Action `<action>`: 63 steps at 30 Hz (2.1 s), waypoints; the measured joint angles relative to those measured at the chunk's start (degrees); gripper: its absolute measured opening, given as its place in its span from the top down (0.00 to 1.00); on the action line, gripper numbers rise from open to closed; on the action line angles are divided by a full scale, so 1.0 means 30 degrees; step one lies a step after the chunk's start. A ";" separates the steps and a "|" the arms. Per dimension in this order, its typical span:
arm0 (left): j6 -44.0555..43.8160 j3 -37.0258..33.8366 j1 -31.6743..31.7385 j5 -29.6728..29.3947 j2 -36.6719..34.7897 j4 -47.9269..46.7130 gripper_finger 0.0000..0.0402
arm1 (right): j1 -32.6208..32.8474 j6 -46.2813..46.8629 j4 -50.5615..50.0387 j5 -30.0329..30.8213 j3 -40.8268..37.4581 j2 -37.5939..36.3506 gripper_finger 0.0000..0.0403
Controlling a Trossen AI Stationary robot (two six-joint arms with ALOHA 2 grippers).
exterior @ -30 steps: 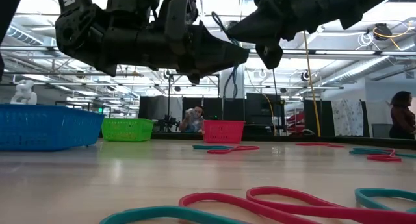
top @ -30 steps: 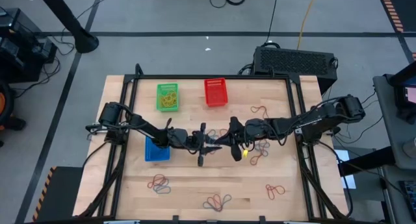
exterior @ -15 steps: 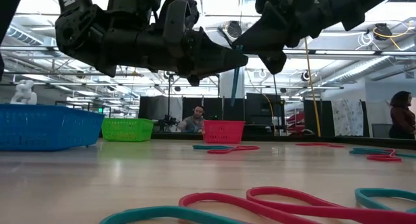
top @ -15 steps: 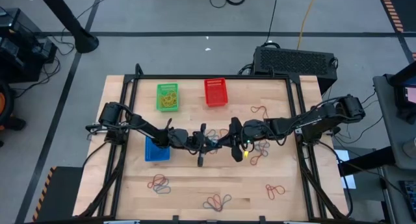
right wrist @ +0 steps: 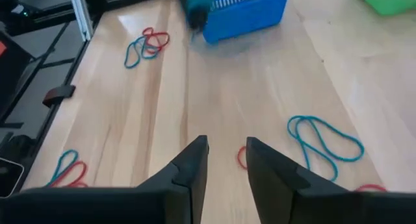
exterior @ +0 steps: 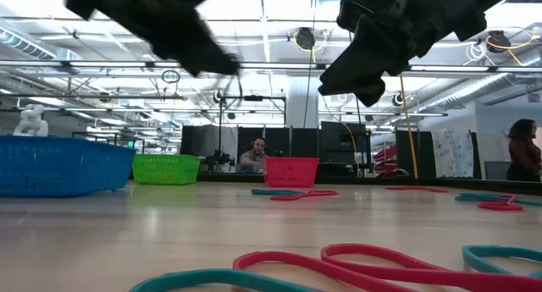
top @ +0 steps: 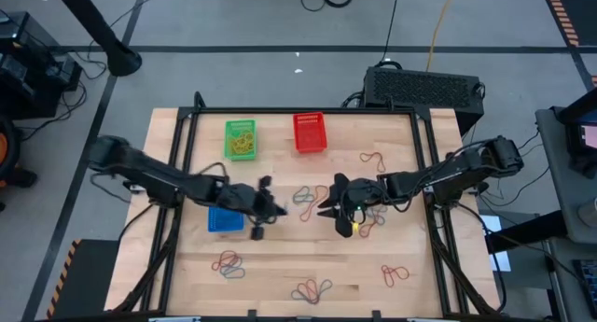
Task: Sort rubber bands into baskets
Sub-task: Put the blue rubber band into the blue bin
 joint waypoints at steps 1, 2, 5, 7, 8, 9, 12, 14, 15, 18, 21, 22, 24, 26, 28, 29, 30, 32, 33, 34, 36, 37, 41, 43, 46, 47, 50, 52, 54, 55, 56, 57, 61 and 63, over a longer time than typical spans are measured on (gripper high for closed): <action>-0.0455 0.0003 -0.0183 -0.0286 -0.0963 -0.1762 0.99 | 0.0075 -0.0136 0.0179 0.0055 0.0000 0.0076 0.76; -0.1186 0.0003 -0.0328 -0.0613 -0.1960 -0.3668 0.99 | 0.0125 -0.0294 0.0372 0.0092 0.0000 0.0166 0.76; -0.4234 0.0003 -0.0765 -0.1582 -0.4649 -0.8593 0.99 | 0.0338 -0.0621 0.0942 0.0115 0.0000 0.0465 0.76; -0.6780 0.0003 -0.1126 -0.2032 -0.6119 -1.1985 0.99 | 0.0450 -0.0903 0.1062 0.0103 0.0007 0.0621 0.76; -0.8059 0.0003 -0.1327 -0.2139 -0.6705 -1.3310 0.99 | 0.0498 -0.1002 0.0915 0.0100 0.0007 0.0656 0.76; -0.9185 0.0003 -0.1552 -0.2162 -0.7192 -1.4559 1.00 | 0.0528 -0.1092 0.0829 0.0091 0.0007 0.0718 0.76; -1.1637 0.0003 -0.2266 -0.2335 -0.8086 -1.7463 1.00 | 0.0612 -0.1428 0.0782 0.0039 0.0007 0.0880 0.76; -1.3032 0.0003 -0.2563 -0.2876 -0.8256 -1.8513 1.00 | 0.0628 -0.1499 0.0910 0.0001 0.0007 0.1005 0.76; -1.3640 0.0001 -0.2675 -0.3152 -0.8263 -1.8954 1.00 | 0.0628 -0.1499 0.0913 0.0001 0.0022 0.1061 0.76; -1.4976 -0.0122 -0.2876 -0.3657 -0.8111 -1.9287 1.00 | 0.0628 -0.1492 0.0831 -0.0021 0.0015 0.1186 0.76; -1.5229 -0.0680 -0.2914 -0.3698 -0.7777 -1.9162 1.00 | 0.0628 -0.1488 0.0783 -0.0021 0.0015 0.1216 0.76; -1.5492 -0.0859 -0.2907 -0.3574 -0.7615 -1.9080 1.00 | 0.0628 -0.1478 0.0791 -0.0021 0.0015 0.1216 0.76; -1.6075 -0.1386 -0.2907 -0.2976 -0.7391 -1.9074 0.99 | 0.0628 -0.1470 0.0805 -0.0021 0.0015 0.1216 0.76; -1.6564 -0.1894 -0.2907 -0.2328 -0.7172 -1.9069 0.98 | 0.0628 -0.1456 0.0798 -0.0021 0.0015 0.1216 0.76; -1.6684 -0.2177 -0.2913 -0.2133 -0.6969 -1.9081 0.96 | 0.0628 -0.1441 0.0823 -0.0021 0.0015 0.1216 0.76; -1.6691 -0.2234 -0.2907 -0.2118 -0.6909 -1.9061 0.95 | 0.0628 -0.1441 0.0834 -0.0021 0.0015 0.1216 0.76; -1.6691 -0.2234 -0.2907 -0.2121 -0.6852 -1.8995 0.95 | 0.0628 -0.1441 0.0828 -0.0021 0.0015 0.1216 0.76; -1.6442 -0.2234 -0.2904 -0.2126 -0.6784 -1.8708 0.93 | 0.0628 -0.1441 0.0916 -0.0021 0.0015 0.1216 0.76; -1.6107 -0.2234 -0.2907 -0.2143 -0.6784 -1.8545 0.92 | 0.0628 -0.1441 0.0929 -0.0021 0.0015 0.1216 0.76; -1.5831 -0.2227 -0.2907 -0.2195 -0.6791 -1.8356 0.90 | 0.0628 -0.1441 0.0917 -0.0021 0.0015 0.1216 0.76; -1.5473 -0.2227 -0.2907 -0.2356 -0.6791 -1.8161 0.87 | 0.0628 -0.1437 0.0907 -0.0021 0.0015 0.1216 0.76; -1.5339 -0.2227 -0.2900 -0.2455 -0.6791 -1.8208 0.85 | 0.0628 -0.1434 0.0918 -0.0021 0.0015 0.1216 0.76; -1.5044 -0.2227 -0.2900 -0.2704 -0.6791 -1.8354 0.78 | 0.0628 -0.1434 0.0907 -0.0021 0.0015 0.1216 0.76; -1.5044 -0.2227 -0.2900 -0.2704 -0.6791 -1.8362 0.76 | 0.0628 -0.1434 0.0902 -0.0021 0.0015 0.1216 0.76; -1.5051 -0.2227 -0.2900 -0.2606 -0.6791 -1.8335 0.74 | 0.0628 -0.1434 0.0885 -0.0021 0.0015 0.1216 0.76; -1.5052 -0.2227 -0.2900 -0.2346 -0.6791 -1.8298 0.74 | 0.0628 -0.1434 0.0884 -0.0021 0.0015 0.1216 0.76; -1.5184 -0.2218 -0.2900 -0.1844 -0.6791 -1.8258 0.73 | 0.0628 -0.1427 0.0762 -0.0021 0.0015 0.1216 0.76; -1.5197 -0.2212 -0.2900 -0.1683 -0.6791 -1.8166 0.73 | 0.0628 -0.1279 0.0706 -0.0034 0.0015 0.1216 0.76; -1.5197 -0.2122 -0.2900 -0.1662 -0.6791 -1.8206 0.73 | 0.0628 -0.0749 0.0316 -0.0241 0.0015 0.1155 0.76; -1.5190 -0.2003 -0.2900 -0.1678 -0.6791 -1.8204 0.73 | 0.0621 -0.0431 -0.0152 -0.0584 0.0015 0.1086 0.76; -1.5186 -0.1845 -0.2900 -0.1848 -0.6791 -1.8156 0.73 | 0.0621 -0.0071 -0.0774 -0.1047 0.0015 0.0979 0.76; -1.5162 -0.1719 -0.2900 -0.2400 -0.6791 -1.8019 0.73 | 0.0623 0.0290 -0.1642 -0.1562 0.0015 0.0812 0.76; -1.3053 -0.1781 -0.2892 -0.5451 -0.6796 -1.5635 0.73 | 0.0721 0.2560 -0.6143 -0.2551 0.0000 -0.0163 0.76; -1.1081 -0.1824 -0.2900 -0.6369 -0.6721 -1.3902 0.73 | 0.0716 0.4089 -0.8498 -0.2522 0.0000 -0.0747 0.76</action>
